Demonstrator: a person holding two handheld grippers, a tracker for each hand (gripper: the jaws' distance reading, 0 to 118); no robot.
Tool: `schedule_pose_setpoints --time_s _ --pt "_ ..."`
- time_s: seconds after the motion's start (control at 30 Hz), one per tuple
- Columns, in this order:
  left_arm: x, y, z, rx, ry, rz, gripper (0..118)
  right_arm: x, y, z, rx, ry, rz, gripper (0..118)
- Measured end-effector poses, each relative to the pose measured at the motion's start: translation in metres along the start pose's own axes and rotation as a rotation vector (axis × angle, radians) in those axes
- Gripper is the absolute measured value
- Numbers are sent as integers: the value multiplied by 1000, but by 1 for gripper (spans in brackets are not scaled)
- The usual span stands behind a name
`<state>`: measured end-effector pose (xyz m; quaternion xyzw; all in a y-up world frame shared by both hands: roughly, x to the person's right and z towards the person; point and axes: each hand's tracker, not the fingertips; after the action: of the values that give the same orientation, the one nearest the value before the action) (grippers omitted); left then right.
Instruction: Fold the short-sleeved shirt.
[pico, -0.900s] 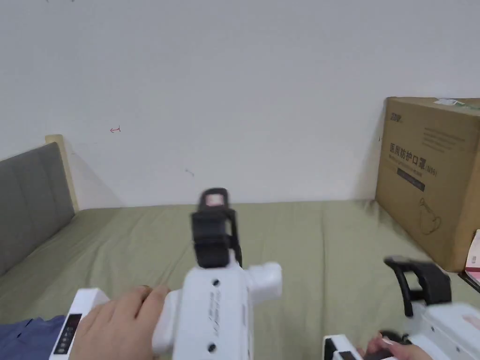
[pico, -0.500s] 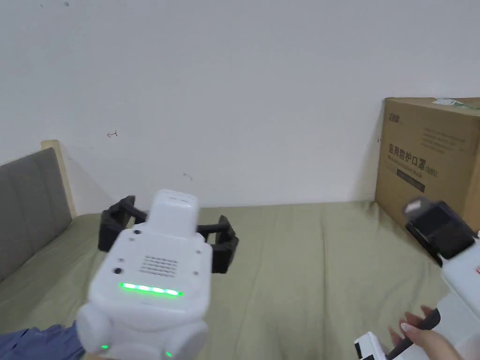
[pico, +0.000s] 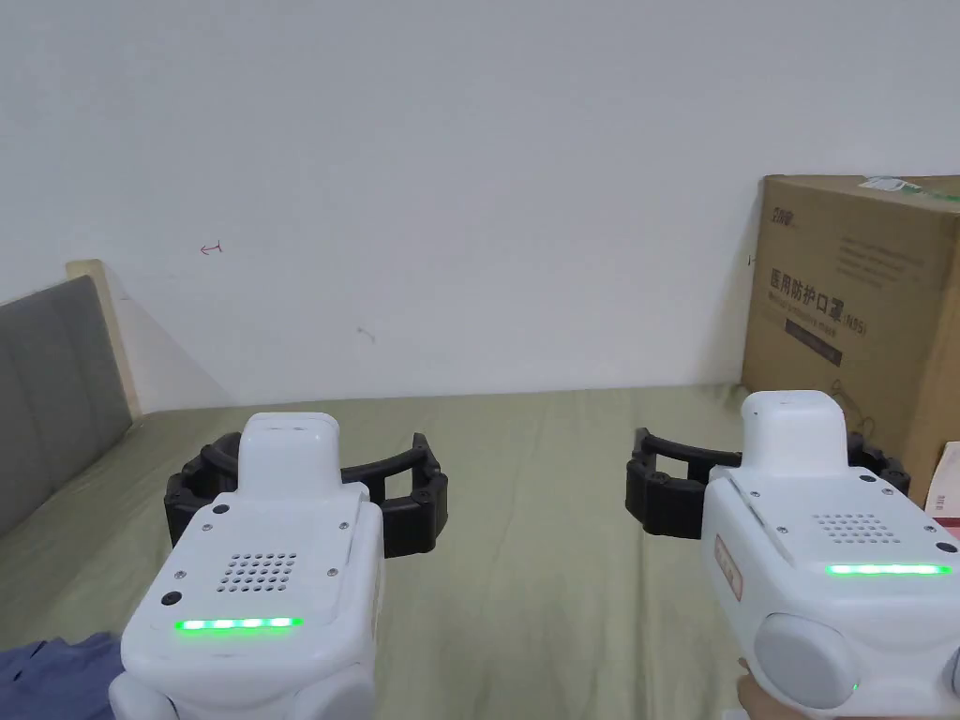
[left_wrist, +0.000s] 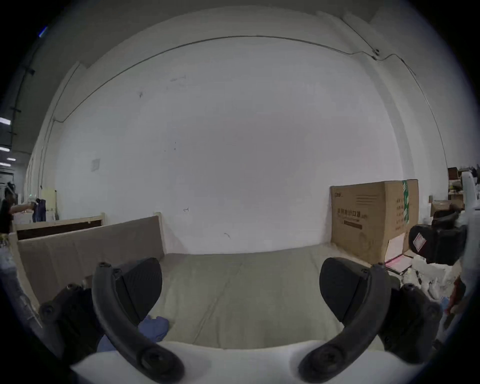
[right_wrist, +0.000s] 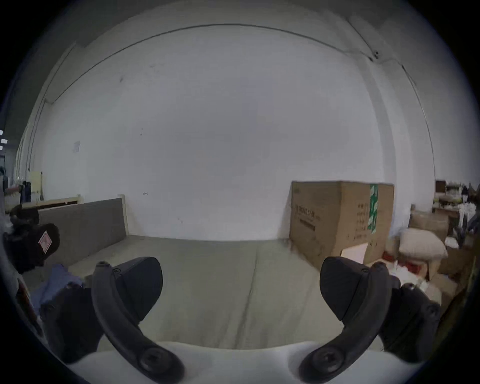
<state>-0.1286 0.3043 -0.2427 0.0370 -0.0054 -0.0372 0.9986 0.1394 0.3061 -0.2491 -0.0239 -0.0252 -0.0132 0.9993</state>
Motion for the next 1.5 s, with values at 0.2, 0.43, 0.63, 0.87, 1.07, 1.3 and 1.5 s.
schedule_pose_setpoints --time_s 0.2,0.43,0.63,0.87,1.07,1.3,1.5 --pt "-3 0 2 -32 -5 49 118 16 -2 4 -2 -34 -74 118" --pt "0 2 7 -4 -7 33 118 16 -3 12 23 17 -57 118" --pt "0 7 11 17 -14 45 118 10 -3 17 54 -20 -34 118" --pt "-2 7 9 -22 -8 41 109 14 -2 16 51 -5 -34 106" --pt "-2 9 12 -56 -54 19 0 19 -10 14 0 80 -73 0" --pt "7 6 8 -64 -71 -37 0 23 -14 16 -4 48 -49 0" --pt "0 -5 -1 -129 -57 40 0 26 -13 16 -6 26 -40 0"
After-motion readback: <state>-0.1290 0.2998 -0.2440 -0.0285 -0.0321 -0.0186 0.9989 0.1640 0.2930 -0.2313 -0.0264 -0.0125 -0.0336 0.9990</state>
